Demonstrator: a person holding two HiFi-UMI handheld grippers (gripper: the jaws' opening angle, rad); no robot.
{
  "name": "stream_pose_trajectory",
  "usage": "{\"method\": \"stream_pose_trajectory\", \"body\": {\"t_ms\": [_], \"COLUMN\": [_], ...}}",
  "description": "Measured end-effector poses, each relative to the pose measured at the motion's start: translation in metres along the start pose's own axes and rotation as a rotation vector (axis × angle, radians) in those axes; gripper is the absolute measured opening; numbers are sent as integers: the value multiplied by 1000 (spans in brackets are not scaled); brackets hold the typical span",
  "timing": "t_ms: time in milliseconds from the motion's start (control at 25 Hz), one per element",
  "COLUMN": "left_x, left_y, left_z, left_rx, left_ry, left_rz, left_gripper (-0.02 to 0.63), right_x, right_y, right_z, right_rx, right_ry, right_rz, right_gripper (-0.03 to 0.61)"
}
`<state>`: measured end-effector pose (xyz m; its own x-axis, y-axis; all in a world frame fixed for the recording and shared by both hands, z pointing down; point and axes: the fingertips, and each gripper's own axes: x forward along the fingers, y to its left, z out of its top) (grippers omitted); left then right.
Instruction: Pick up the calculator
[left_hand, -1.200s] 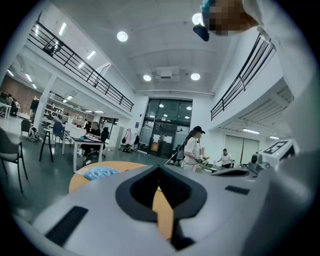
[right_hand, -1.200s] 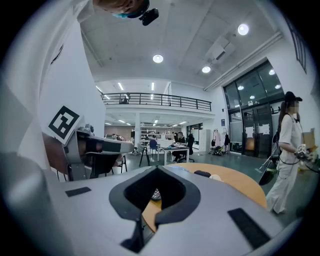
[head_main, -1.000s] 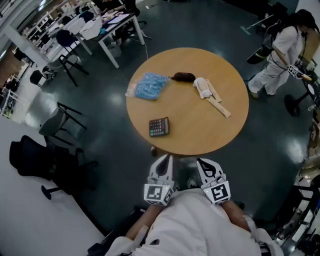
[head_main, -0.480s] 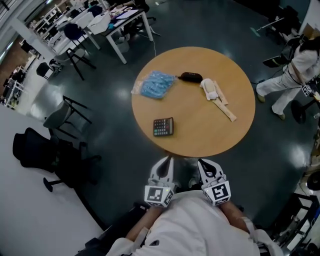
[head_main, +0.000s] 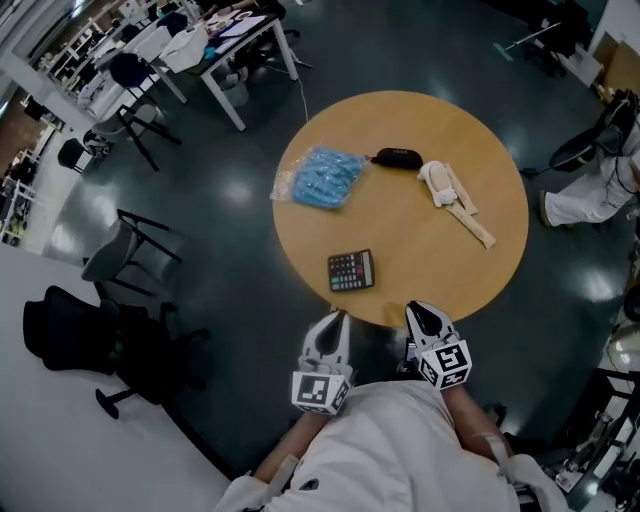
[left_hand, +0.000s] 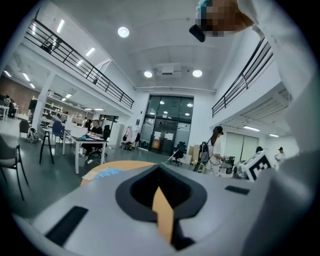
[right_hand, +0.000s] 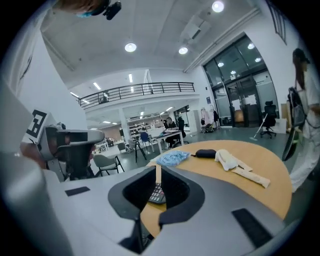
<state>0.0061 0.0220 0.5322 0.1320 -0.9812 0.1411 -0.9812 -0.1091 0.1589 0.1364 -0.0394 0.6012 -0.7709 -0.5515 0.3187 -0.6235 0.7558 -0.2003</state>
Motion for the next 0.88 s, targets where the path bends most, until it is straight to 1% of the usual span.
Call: {"method": "stream_pose_trajectory", "body": {"t_ms": [120,200,280,360,400,520,680,800,880], "left_x": [2,5,10,20,26,42,57,59,61], "left_y": [61,105,136,157,164,173,171,170,171], "left_z": [9,18,26,34,36,36,29,23,20], "left_rx": [32,21,10,4,0,-19,-31,-55,-51], "left_ry": [31,59,72,73,74,81,99,128,145], "left_rz": [-73,-125,-181,-233,-251,-295,-345,-369,-374], "left_gripper": [6,6,6,6,6,6,6,6,6], "right_x": [41,68,83,96,103,117,142,157,166], "right_y": [3,7,10,10,9,3,-8,-20,-28], "right_z": [-8,-15,-23,-30,-35,-63,-106,-133,-146], "right_rx": [65,114,165,209,233,300,404,441,467], "right_ry": [35,71,101,125,139,212,308,373,403], "right_rz": [-104,-185,-249,-294,-308,-336,-328,-334,-333], "right_gripper": [20,20,20,23,32,114,117,120,130]}}
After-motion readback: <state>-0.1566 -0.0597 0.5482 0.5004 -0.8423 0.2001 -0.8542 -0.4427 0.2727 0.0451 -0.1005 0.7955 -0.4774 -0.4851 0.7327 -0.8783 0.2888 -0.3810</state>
